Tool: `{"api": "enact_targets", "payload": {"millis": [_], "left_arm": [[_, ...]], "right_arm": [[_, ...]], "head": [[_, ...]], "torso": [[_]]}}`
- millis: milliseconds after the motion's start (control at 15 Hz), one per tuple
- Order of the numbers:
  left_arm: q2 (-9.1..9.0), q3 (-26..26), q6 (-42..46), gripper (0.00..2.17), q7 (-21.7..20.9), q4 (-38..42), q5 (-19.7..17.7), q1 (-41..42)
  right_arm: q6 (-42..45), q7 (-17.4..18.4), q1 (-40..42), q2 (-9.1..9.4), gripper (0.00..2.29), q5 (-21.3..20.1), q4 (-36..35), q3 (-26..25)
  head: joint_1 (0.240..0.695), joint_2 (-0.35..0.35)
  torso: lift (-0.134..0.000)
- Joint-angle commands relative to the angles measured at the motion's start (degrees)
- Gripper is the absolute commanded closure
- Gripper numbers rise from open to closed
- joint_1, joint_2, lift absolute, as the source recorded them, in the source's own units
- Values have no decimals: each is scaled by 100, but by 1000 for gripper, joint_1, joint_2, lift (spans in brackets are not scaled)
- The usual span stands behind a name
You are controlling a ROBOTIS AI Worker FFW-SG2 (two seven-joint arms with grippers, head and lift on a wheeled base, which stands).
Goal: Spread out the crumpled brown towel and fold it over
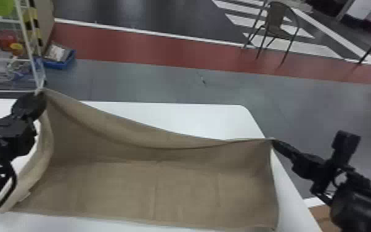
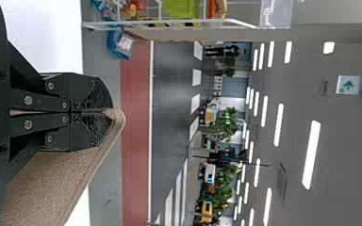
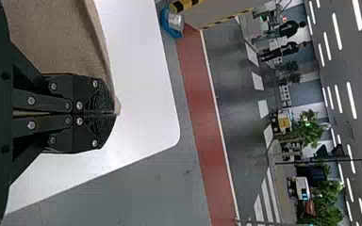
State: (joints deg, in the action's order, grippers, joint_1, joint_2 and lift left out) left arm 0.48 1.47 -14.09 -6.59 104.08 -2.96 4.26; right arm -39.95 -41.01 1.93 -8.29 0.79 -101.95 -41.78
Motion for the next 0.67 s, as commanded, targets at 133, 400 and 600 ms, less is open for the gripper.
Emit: {"api": "enact_targets", "payload": {"millis": [133,400,600], "left_arm": [[5,160,288,1558,-70,-898,217,-558],[-4,459,341,93,0,-1645,542,-892],[-4,468,341,-1,448,-1645,656,-883]], "right_arm": [[448,84,-17,-103,1517,-307,334,232],[466,568,106,-42,296,-448,352,460],[466,691,325,-59,-2,-255,114,188]], "head": [[695,-348],[695,-348],[695,-350]], "torso": [[-123],[-123],[-123]]}}
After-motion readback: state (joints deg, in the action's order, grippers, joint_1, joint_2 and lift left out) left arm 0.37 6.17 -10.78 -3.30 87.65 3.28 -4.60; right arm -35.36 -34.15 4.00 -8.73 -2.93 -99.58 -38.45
